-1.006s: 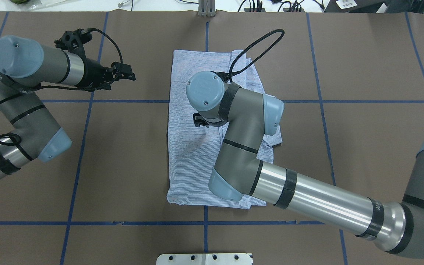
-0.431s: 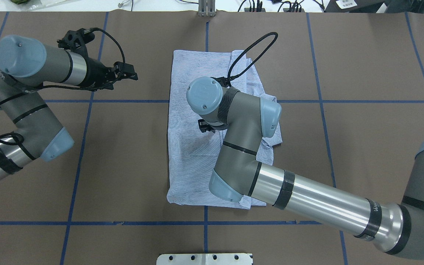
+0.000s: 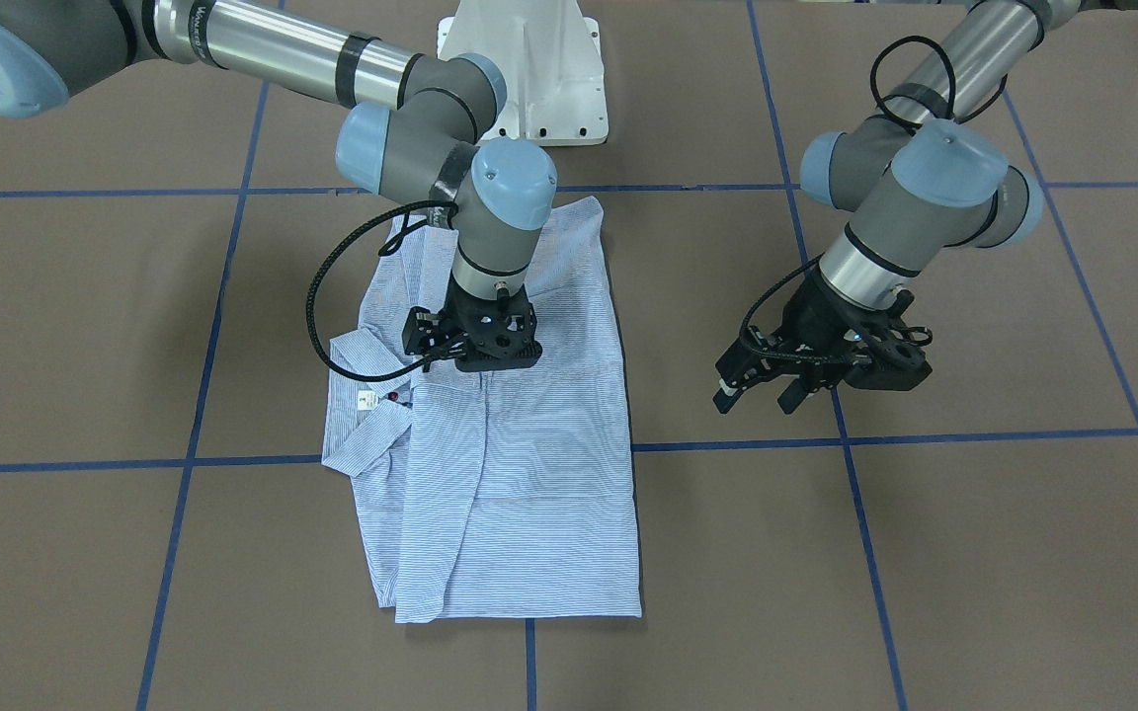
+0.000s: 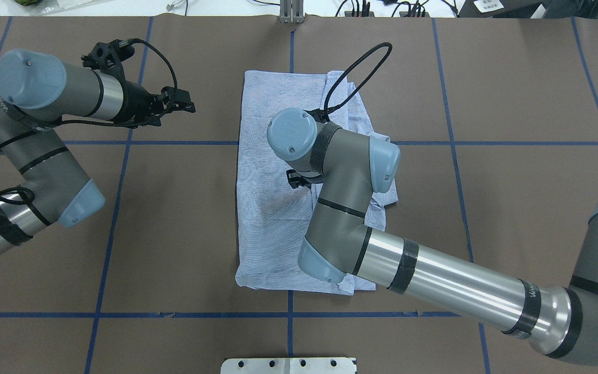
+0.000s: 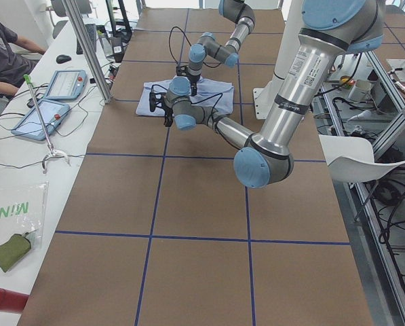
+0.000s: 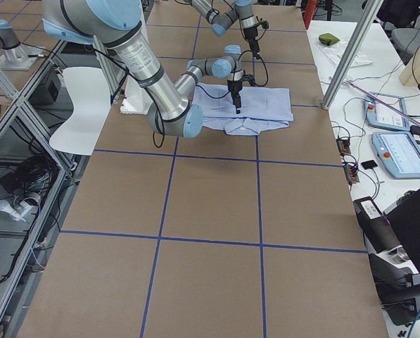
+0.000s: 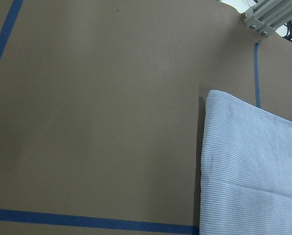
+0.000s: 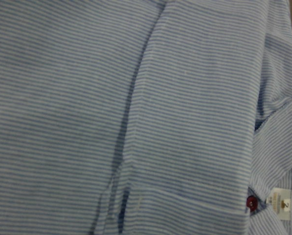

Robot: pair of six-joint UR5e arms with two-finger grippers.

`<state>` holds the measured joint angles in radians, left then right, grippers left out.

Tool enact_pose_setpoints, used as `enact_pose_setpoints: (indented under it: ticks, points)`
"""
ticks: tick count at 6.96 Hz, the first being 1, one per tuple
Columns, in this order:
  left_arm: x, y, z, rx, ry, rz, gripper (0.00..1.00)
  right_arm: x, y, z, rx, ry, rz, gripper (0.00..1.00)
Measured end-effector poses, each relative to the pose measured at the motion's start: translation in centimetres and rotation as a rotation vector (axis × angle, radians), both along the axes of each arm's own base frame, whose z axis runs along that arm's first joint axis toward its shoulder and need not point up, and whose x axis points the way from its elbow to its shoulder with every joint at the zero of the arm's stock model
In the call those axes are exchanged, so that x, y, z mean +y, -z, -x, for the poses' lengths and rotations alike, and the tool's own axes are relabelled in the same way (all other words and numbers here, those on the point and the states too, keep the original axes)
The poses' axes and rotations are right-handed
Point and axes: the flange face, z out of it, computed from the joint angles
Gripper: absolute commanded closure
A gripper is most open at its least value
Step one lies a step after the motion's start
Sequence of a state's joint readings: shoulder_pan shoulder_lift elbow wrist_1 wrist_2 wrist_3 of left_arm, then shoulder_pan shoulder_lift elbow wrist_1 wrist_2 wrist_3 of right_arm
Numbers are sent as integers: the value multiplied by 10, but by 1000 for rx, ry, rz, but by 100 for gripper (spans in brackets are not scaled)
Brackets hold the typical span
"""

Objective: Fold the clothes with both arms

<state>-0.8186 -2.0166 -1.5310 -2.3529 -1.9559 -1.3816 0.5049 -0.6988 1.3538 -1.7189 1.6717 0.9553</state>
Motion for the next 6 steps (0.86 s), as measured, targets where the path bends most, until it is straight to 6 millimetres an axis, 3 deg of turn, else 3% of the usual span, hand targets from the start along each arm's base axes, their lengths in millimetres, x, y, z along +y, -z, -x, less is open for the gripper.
enact_pose_setpoints:
  ticks: [3, 5, 6]
  points:
    - [0, 3, -2, 4, -1, 1, 0, -16, -19, -25, 32, 28, -15, 0]
    - [0, 8, -3, 10, -1, -1, 0, -20, -48, -63, 47, 47, -30, 0]
    - [-1, 11, -4, 14, 0, -3, 0, -19, -69, -94, 68, 67, -38, 0]
